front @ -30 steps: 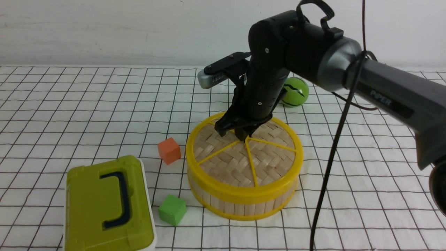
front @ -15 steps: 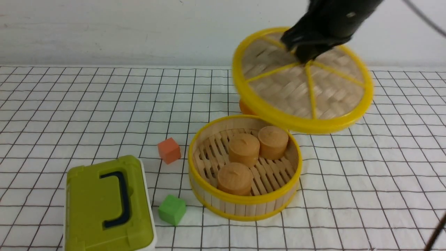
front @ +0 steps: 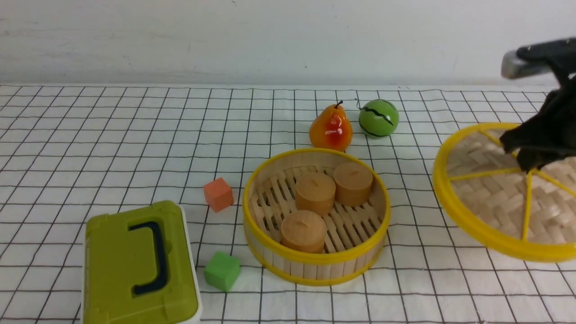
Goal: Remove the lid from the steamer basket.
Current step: Use the right arm to place the steamer lid on the table
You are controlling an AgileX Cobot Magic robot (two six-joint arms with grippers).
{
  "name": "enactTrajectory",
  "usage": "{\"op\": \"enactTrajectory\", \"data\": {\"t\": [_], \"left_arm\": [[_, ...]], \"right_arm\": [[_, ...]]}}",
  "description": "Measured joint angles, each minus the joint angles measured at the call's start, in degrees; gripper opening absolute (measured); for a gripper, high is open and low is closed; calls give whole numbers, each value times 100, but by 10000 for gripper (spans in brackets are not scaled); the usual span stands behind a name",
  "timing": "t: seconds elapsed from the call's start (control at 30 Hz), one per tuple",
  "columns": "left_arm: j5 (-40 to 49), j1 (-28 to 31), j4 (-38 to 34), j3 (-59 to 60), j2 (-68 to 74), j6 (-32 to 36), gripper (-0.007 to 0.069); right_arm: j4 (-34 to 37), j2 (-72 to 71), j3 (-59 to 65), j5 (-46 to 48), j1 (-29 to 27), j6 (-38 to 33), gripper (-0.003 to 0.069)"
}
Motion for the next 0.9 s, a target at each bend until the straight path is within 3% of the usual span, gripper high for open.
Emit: {"op": "enactTrajectory", "data": {"t": [0.23,0.5,0.6,0.77,0.9], "left_arm": [[0,0,0,0,0,0,239],[0,0,0,0,0,0,239],[0,0,0,0,0,0,239],[0,0,0,0,0,0,239],[0,0,0,0,0,0,239]], "right_arm": [[36,867,269,-1015,0,0,105],[57,1307,287,-1290,-4,0,109],[109,1327,287,-1290,-12,0,146],[402,1102,287,-1146,-19,0,317],[619,479,305,-1002,-19,-7,353]]}}
